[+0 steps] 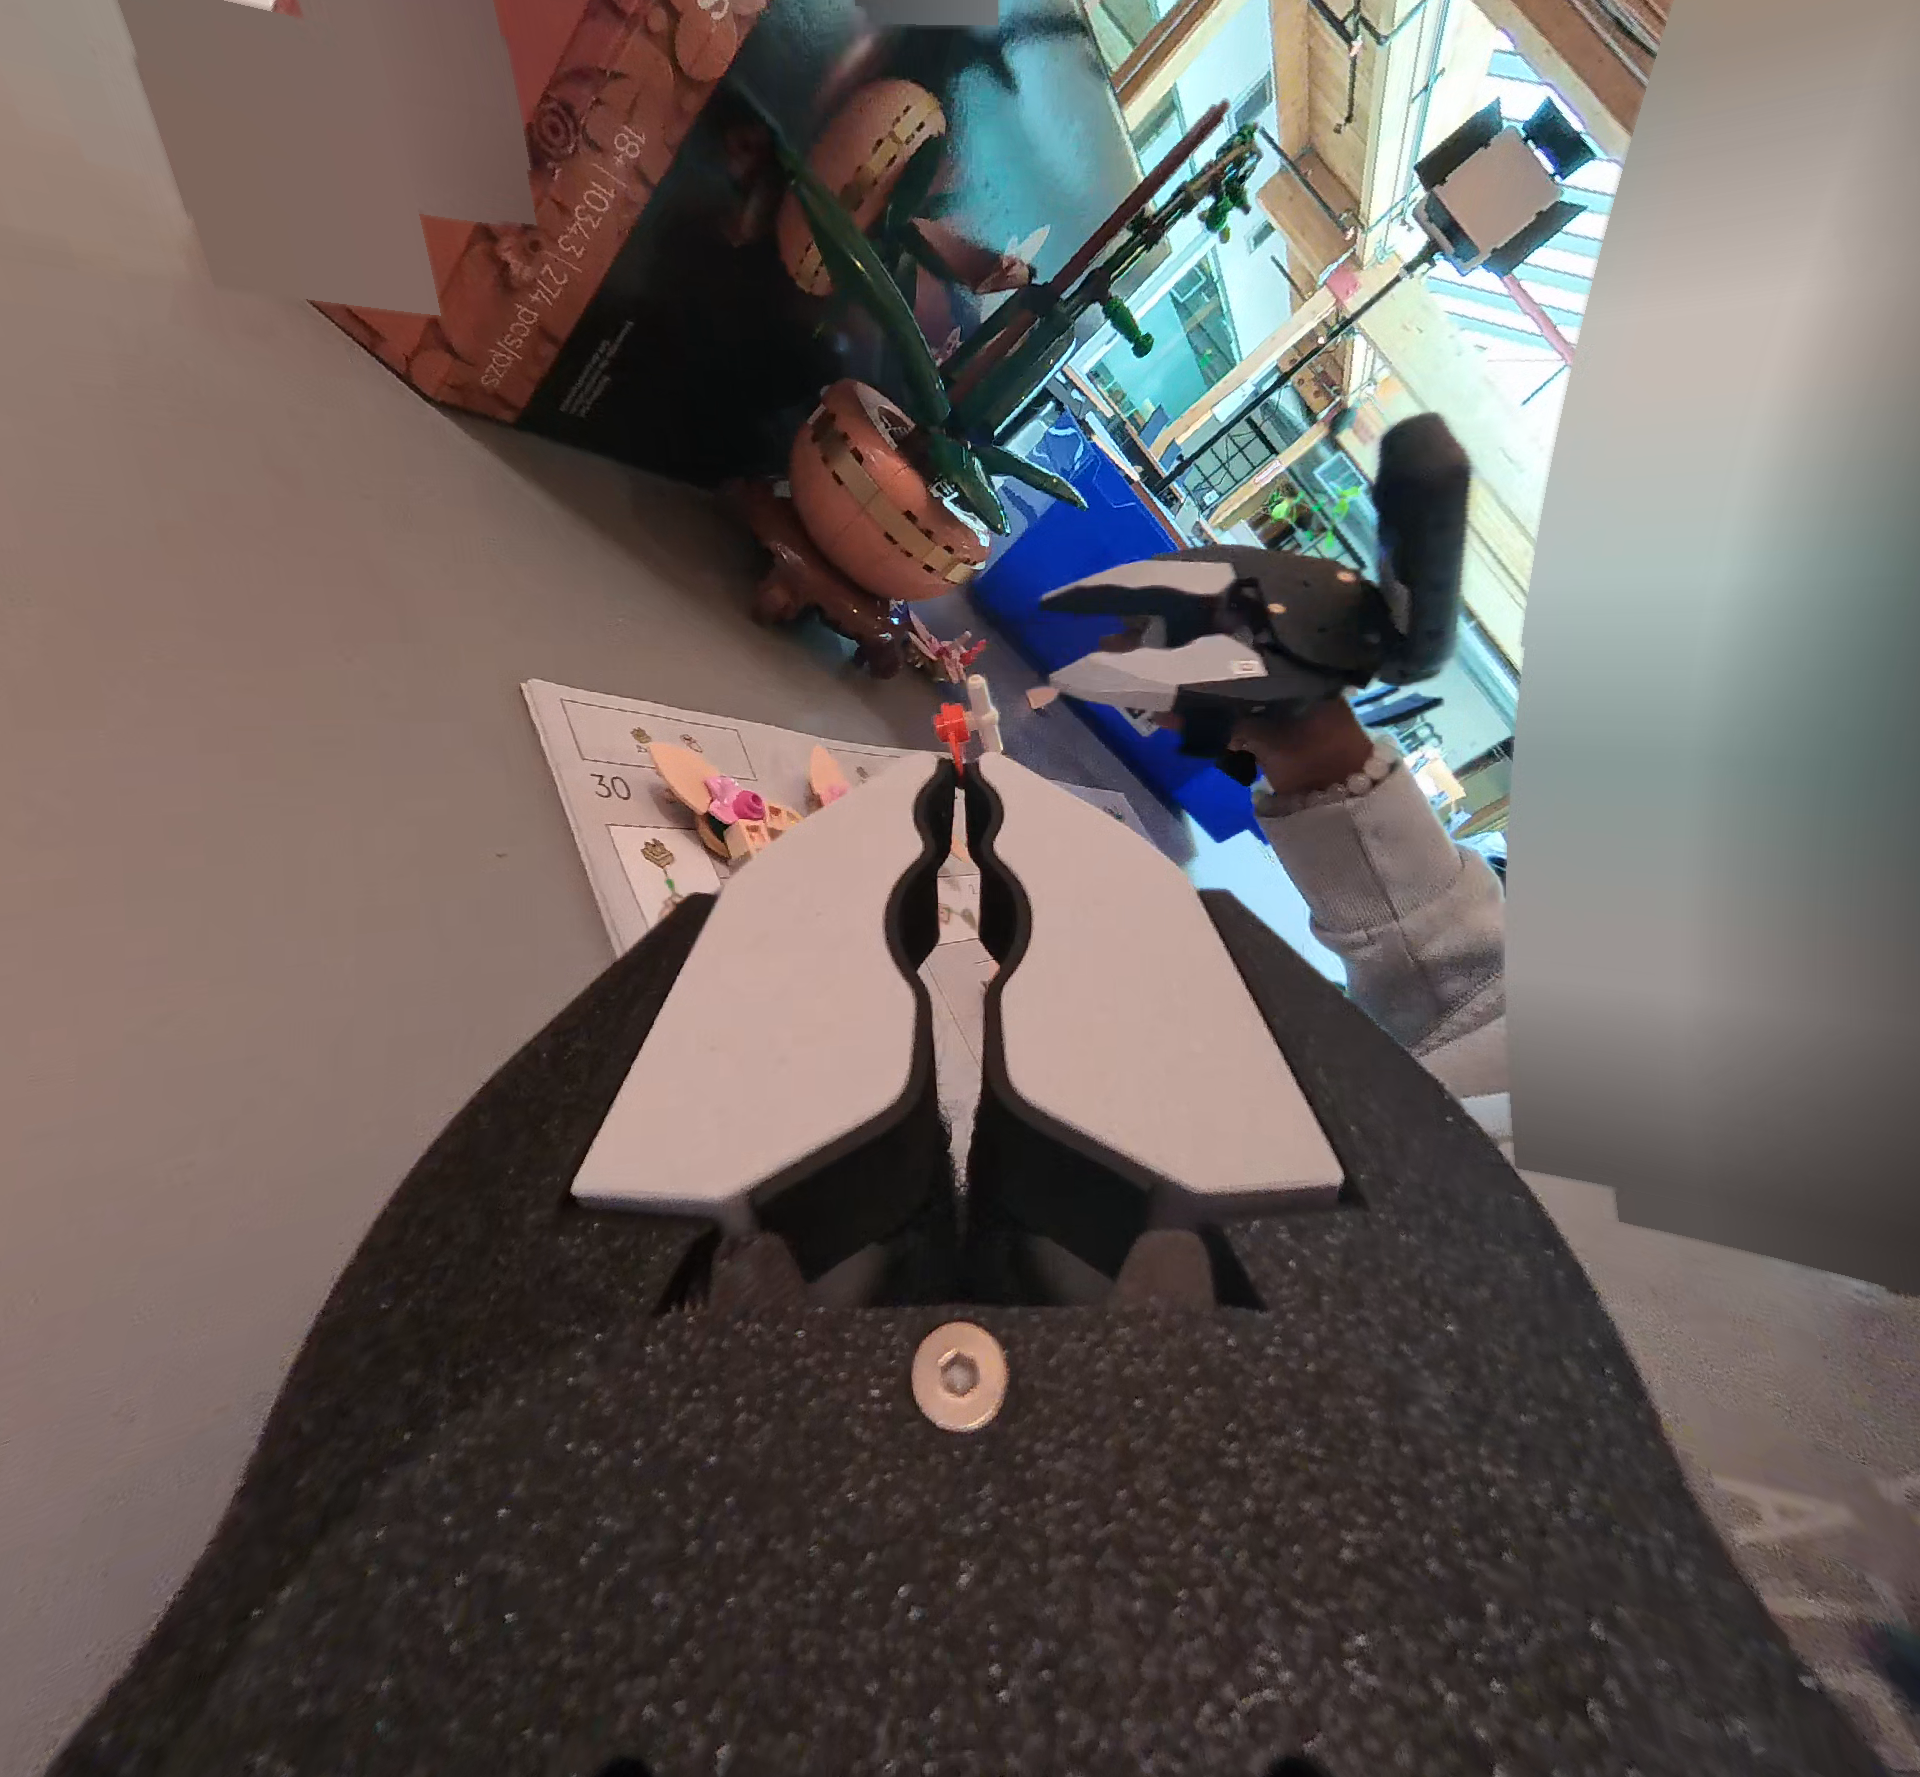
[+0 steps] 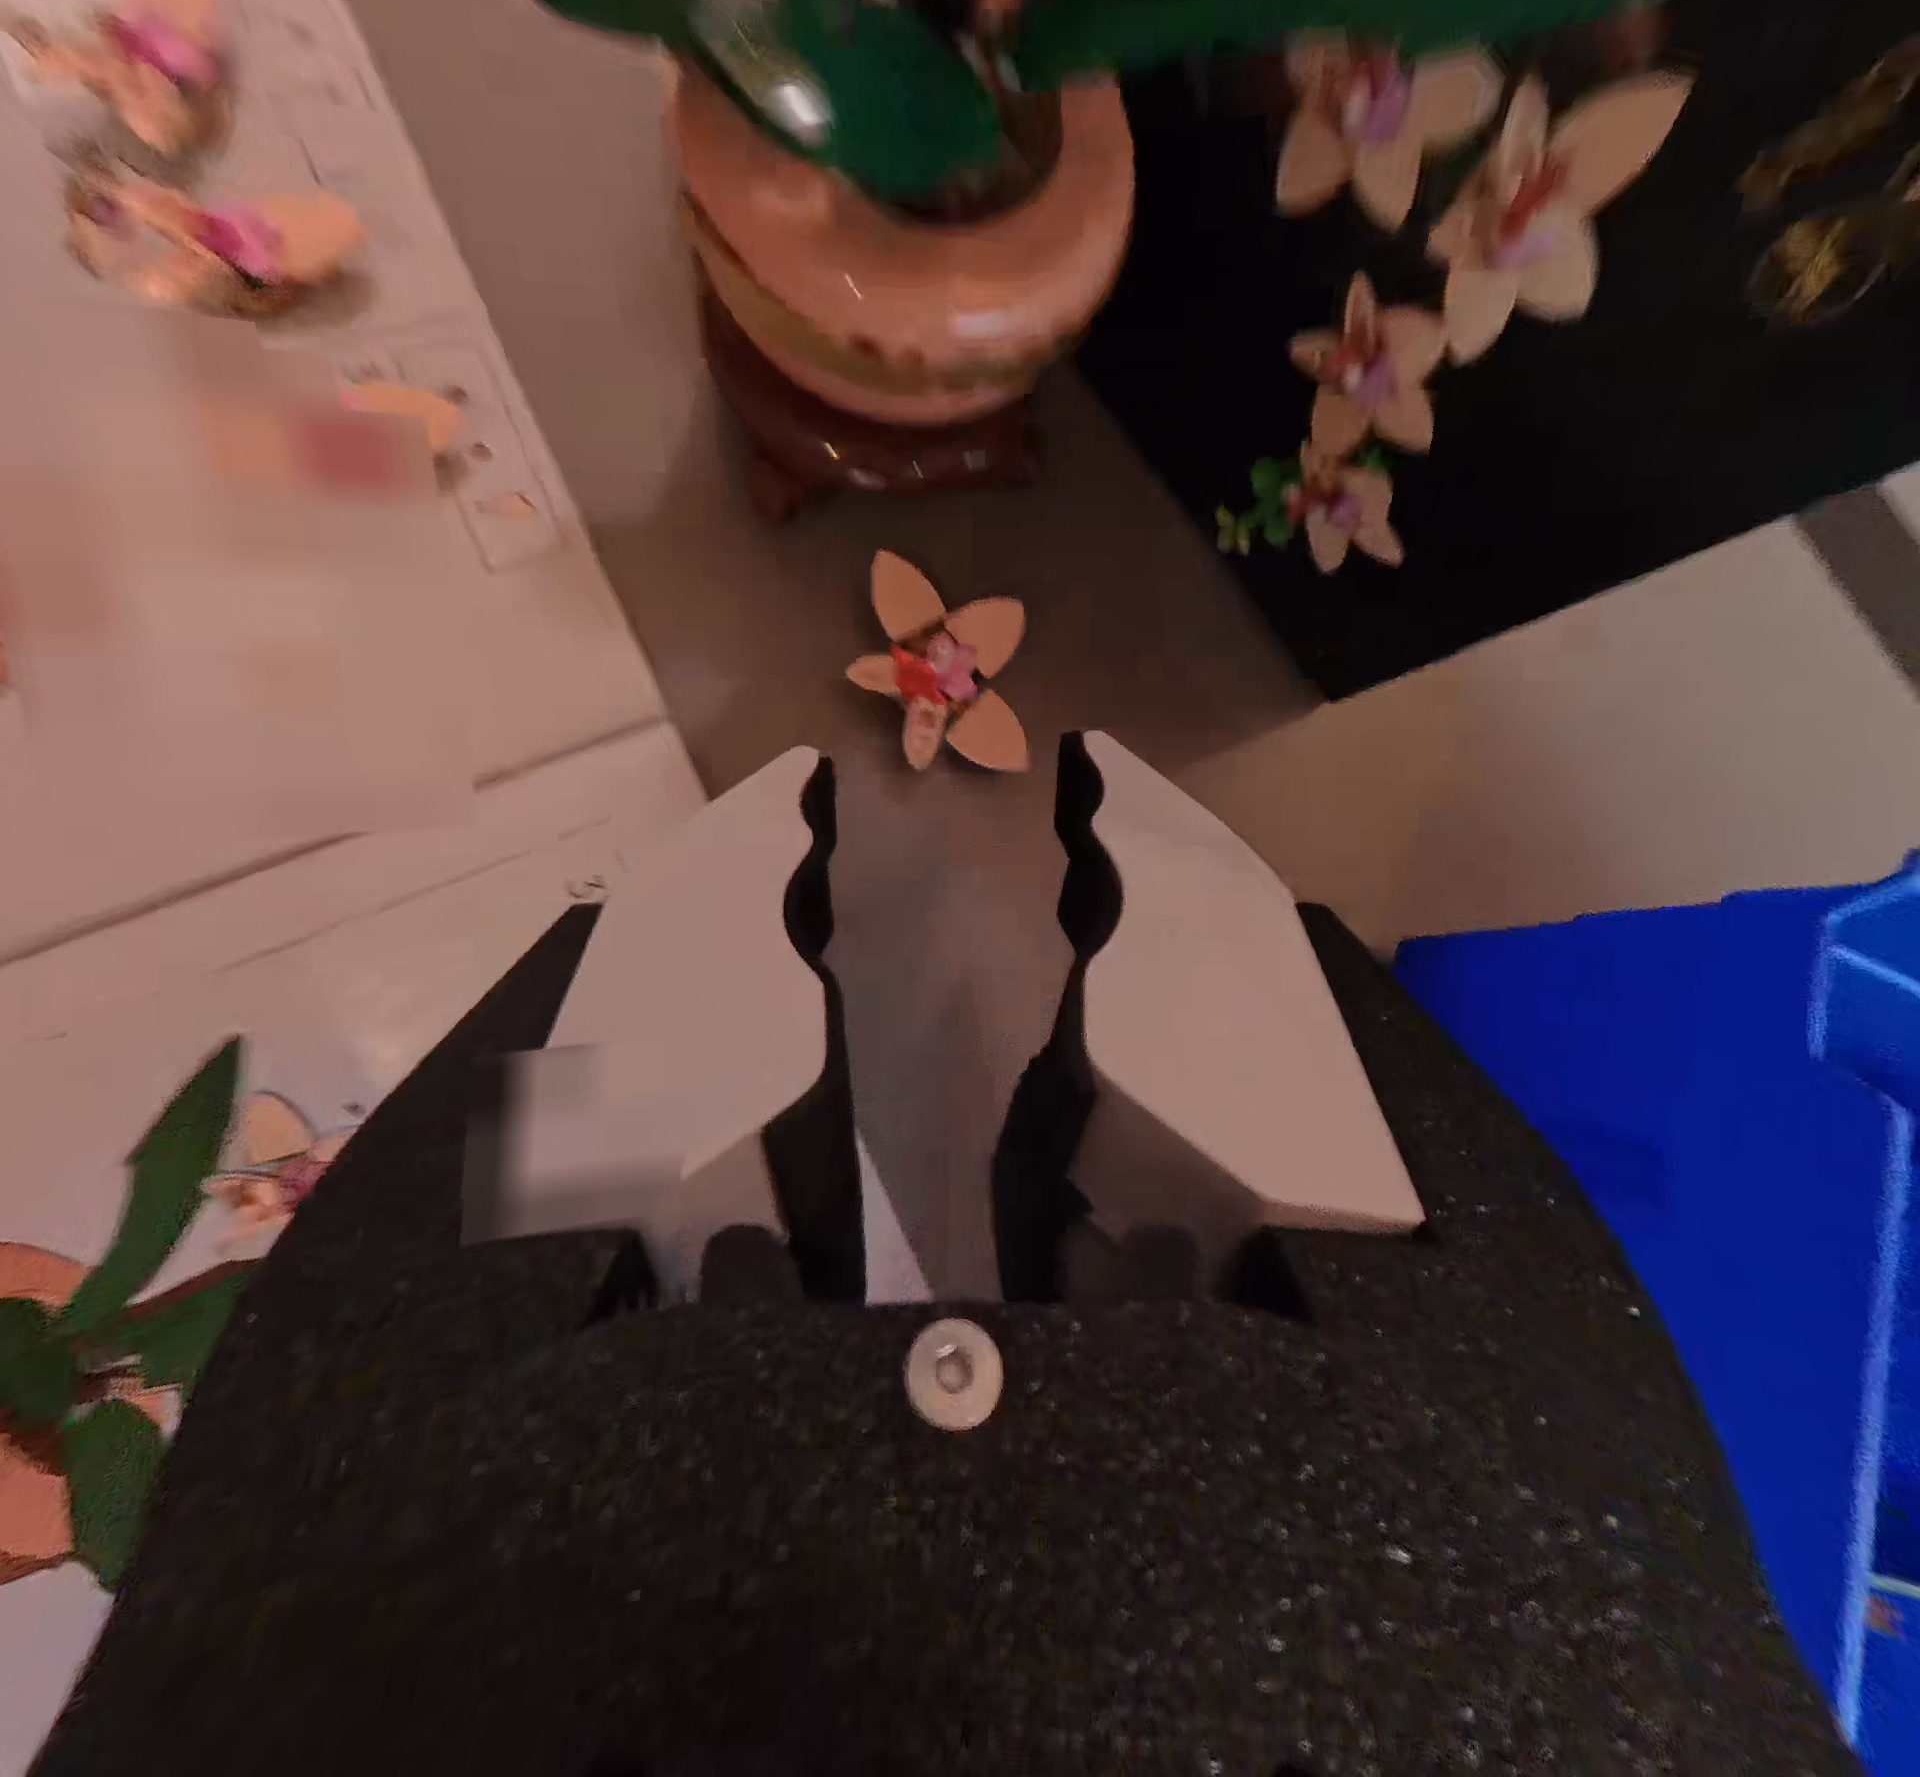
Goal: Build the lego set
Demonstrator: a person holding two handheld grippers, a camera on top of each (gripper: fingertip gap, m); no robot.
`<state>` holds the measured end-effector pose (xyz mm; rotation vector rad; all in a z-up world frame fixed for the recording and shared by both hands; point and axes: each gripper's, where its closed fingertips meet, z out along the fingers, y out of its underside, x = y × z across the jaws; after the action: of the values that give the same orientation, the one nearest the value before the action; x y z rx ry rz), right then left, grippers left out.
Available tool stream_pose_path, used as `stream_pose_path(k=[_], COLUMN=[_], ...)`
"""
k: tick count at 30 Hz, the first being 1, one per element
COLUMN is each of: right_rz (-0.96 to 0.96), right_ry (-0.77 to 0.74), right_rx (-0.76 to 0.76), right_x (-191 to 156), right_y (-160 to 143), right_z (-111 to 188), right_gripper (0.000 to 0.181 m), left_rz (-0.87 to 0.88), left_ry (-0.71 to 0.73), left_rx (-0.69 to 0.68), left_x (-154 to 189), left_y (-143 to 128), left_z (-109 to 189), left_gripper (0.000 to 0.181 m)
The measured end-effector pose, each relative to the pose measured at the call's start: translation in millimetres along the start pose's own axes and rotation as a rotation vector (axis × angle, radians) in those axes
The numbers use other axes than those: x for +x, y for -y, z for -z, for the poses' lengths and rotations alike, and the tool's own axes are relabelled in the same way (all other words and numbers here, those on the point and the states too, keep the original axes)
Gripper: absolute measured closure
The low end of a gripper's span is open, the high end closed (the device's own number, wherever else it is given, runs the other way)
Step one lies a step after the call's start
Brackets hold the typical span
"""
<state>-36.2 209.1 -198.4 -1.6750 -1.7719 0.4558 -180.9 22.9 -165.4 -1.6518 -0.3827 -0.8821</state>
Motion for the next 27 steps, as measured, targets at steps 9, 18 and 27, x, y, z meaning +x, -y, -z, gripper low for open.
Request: stream_pose_path(k=[9,18,27], right_rz=[0.08,-0.043,0.084], right_ry=[0.471,0.48,0.655], right_rx=[0.592,0.643,0.69], right_x=[-143,-168,-173], right_y=[109,126,115], right_z=[54,39,62], right_gripper=[0.166,0.173,0.161], left_rz=[0.024,-0.603,-0.865], left_ry=[-0.217,0.033,-0.055], left_rx=[0.013,0.064,0.041], left_x=[51,73,93], left_y=[-15,-24,-38], left_z=[-22,-32,-31], left_gripper=[0.18,0.18,0.18])
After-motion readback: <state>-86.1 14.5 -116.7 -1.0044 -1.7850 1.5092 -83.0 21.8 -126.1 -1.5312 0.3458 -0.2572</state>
